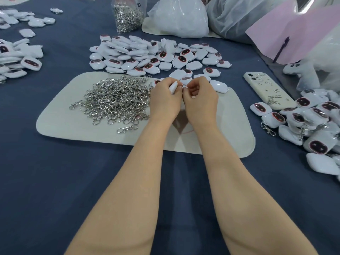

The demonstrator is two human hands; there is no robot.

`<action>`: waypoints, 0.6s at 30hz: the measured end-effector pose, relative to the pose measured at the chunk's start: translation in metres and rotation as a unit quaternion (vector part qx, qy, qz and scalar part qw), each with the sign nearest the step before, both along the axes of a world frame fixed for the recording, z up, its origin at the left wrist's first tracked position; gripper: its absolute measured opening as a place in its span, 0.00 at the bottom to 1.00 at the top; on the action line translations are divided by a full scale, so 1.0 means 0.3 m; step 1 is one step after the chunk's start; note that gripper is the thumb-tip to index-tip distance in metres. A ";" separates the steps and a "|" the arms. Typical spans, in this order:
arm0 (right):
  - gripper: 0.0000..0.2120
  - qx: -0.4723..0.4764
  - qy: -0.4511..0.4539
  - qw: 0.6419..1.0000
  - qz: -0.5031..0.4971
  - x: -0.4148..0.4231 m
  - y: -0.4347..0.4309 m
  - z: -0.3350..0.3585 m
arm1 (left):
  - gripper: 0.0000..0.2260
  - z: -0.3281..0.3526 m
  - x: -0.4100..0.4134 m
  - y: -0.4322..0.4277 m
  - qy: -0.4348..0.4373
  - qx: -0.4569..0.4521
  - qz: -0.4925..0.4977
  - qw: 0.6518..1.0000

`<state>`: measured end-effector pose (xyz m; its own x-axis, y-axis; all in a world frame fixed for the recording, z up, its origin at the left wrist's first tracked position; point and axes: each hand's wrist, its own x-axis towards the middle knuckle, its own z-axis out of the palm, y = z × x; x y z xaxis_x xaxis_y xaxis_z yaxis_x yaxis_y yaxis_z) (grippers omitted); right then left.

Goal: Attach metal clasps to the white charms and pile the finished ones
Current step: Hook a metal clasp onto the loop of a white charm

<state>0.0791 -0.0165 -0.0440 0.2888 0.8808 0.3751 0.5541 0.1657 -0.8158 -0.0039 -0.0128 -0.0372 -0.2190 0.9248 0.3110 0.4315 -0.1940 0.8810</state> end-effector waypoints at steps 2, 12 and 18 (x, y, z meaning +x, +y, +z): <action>0.03 -0.003 -0.003 1.000 -0.002 0.001 0.000 0.001 | 0.05 -0.001 0.000 -0.001 0.001 0.001 -0.003 1.000; 0.04 -0.027 0.036 0.999 0.025 0.003 0.002 0.002 | 0.05 -0.003 0.001 -0.006 0.003 0.007 0.001 1.000; 0.04 -0.006 0.027 0.999 0.023 0.003 0.000 0.001 | 0.05 0.006 0.010 -0.012 -0.024 0.008 0.001 1.000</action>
<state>0.0798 -0.0164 -0.0436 0.2668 0.8983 0.3491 0.5012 0.1800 -0.8464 -0.0008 -0.0163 -0.0355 -0.2361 0.9194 0.3147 0.3894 -0.2073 0.8975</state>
